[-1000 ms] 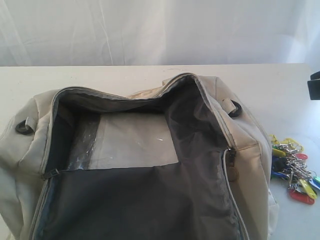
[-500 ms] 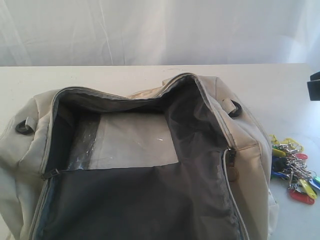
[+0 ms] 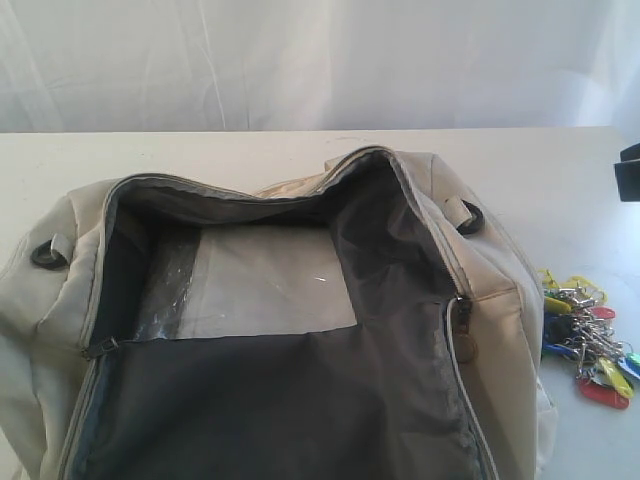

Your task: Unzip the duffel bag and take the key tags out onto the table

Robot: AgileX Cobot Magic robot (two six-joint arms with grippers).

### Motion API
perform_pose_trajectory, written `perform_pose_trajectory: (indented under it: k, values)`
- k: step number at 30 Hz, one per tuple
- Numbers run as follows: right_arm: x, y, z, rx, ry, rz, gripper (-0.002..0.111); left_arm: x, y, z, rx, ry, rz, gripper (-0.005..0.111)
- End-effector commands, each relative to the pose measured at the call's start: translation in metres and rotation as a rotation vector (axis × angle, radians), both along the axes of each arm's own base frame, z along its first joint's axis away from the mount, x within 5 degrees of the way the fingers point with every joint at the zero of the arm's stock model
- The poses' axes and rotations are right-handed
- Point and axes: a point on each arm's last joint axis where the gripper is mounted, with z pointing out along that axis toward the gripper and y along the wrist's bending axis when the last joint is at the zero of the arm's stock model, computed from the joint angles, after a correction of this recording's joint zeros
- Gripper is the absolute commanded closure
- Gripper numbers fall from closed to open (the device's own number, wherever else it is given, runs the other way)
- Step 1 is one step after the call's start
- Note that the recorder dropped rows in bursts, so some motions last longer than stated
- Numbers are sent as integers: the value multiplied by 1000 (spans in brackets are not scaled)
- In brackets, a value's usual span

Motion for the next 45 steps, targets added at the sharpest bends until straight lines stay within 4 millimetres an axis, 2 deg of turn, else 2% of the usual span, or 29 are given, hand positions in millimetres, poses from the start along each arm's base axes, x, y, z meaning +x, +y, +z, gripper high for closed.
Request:
perform_pose_trajectory:
  k: [1, 37, 42, 45]
  values:
    - [-1, 0, 1, -2, -5, 5, 108, 0, 0, -1, -36, -2, 13, 107]
    - [-1, 0, 1, -27, -8, 7, 108, 0, 0, -1, -59, -5, 22, 107]
    - [-19, 15, 9, -38, -102, 86, 108, 0, 0, -1, -59, -5, 22, 107]
    - [-33, 20, -3, -35, -161, 111, 108, 0, 0, -1, -59, -5, 22, 107]
